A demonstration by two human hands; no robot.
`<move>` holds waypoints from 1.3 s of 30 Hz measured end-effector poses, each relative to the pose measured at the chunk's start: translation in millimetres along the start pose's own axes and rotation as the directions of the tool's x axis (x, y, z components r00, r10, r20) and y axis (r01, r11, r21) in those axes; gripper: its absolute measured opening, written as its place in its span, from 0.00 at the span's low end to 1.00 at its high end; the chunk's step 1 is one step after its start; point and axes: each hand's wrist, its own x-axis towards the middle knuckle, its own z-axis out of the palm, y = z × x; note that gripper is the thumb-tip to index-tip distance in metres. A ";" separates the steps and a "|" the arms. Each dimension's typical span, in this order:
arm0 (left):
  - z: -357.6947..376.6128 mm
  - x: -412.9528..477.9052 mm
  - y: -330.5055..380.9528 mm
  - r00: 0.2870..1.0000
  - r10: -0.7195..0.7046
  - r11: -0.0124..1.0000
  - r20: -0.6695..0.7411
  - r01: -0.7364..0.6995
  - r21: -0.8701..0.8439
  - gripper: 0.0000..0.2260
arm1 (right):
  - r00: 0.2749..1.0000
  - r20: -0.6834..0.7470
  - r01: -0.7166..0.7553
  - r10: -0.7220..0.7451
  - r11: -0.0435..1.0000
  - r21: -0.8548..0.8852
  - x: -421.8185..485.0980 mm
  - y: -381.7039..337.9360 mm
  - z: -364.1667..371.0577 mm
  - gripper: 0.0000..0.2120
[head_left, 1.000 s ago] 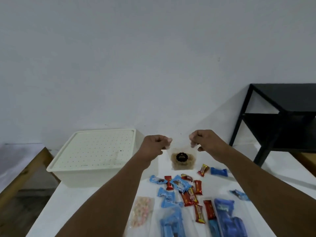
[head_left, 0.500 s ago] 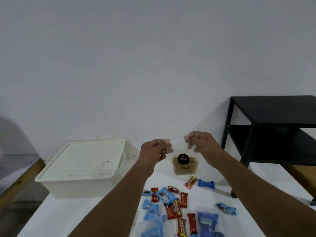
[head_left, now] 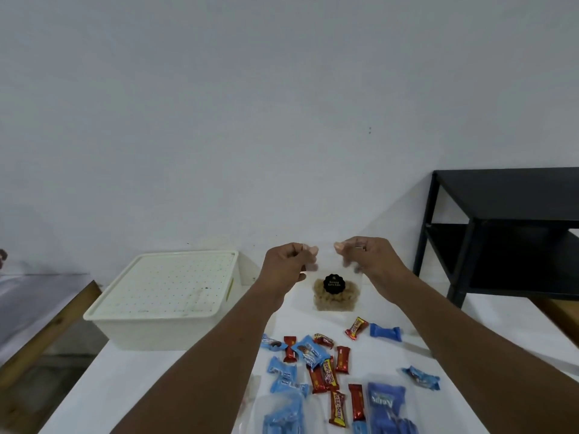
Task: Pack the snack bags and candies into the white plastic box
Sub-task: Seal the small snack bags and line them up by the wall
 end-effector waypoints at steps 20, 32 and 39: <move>-9.5 -10.4 7.0 0.997 0.075 0.996 -0.027 -0.074 0.057 0.09 | 0.998 0.043 -0.064 0.055 0.973 0.222 -4.4 0.6 9.1 0.17; -68.6 -24.5 9.5 0.915 -0.306 0.951 0.264 0.307 0.037 0.09 | 0.963 0.266 -0.021 0.034 0.998 -0.054 9.8 -13.6 48.4 0.12; -87.9 -5.9 7.6 0.992 -0.061 0.963 0.115 0.028 0.267 0.10 | 0.996 -0.071 -0.059 0.052 0.993 -0.102 18.0 -8.9 95.5 0.17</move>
